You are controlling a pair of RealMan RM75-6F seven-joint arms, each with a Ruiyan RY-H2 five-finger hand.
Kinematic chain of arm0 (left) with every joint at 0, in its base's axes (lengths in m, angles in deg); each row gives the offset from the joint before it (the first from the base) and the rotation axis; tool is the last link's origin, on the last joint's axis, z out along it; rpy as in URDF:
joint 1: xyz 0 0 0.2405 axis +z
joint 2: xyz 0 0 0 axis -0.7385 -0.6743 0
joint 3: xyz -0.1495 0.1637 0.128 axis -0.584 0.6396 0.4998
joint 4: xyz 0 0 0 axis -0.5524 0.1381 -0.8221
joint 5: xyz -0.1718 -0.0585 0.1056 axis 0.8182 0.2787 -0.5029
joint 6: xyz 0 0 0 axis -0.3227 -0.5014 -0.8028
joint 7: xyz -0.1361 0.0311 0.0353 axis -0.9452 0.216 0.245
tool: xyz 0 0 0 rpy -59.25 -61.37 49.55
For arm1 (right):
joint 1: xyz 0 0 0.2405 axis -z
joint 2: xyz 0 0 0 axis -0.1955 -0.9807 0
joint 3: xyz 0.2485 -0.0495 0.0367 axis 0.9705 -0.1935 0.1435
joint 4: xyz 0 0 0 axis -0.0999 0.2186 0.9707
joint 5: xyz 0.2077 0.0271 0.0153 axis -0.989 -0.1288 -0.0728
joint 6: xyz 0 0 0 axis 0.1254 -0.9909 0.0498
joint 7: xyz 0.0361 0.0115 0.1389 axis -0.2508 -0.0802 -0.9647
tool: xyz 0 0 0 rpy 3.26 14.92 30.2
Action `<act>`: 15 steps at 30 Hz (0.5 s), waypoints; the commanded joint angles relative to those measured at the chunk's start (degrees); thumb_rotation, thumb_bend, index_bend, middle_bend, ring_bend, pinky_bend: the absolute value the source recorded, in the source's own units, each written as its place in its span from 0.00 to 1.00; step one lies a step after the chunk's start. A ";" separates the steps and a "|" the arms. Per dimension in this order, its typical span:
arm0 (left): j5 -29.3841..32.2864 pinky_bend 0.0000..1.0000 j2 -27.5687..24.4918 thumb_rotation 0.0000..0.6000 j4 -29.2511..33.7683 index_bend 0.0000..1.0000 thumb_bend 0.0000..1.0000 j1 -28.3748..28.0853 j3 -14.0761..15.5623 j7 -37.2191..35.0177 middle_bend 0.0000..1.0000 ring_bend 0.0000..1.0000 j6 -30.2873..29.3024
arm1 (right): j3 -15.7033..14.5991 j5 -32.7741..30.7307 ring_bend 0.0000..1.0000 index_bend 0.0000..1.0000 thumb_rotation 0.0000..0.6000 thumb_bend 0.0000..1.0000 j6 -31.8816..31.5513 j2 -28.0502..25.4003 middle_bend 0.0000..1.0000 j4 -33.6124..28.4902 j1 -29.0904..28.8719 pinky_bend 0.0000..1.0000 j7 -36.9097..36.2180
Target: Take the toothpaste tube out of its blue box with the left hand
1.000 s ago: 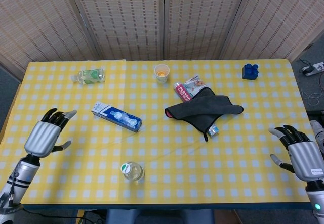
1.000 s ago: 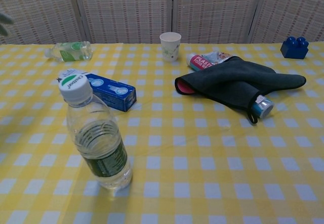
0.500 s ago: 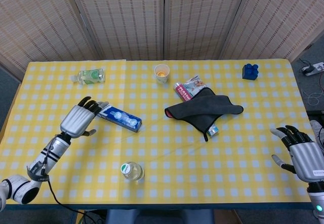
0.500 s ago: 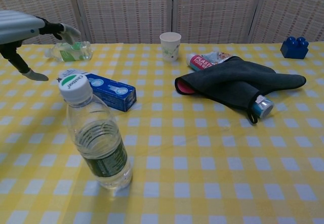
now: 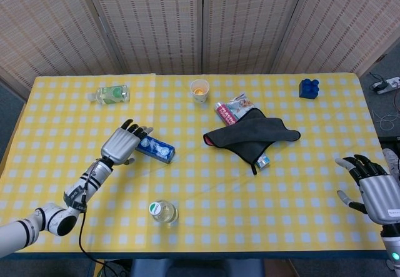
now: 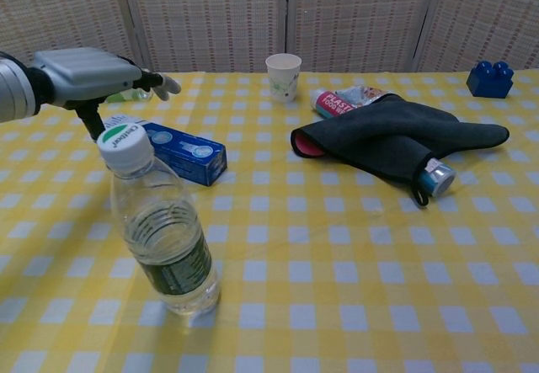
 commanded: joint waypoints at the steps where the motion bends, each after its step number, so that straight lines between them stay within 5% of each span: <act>1: 2.52 0.08 2.71 1.00 -1.03 0.15 0.15 -2.09 0.20 2.64 0.18 0.17 0.87 | -0.02 -0.08 0.16 0.24 1.00 0.18 0.07 0.10 0.25 0.22 0.01 0.31 -0.16; 15: 11.14 0.08 10.10 1.00 -7.31 0.26 0.16 -7.68 1.38 11.16 0.19 0.17 1.19 | -0.18 -0.44 0.16 0.24 1.00 0.18 -1.28 -0.11 0.25 1.50 1.17 0.31 -1.99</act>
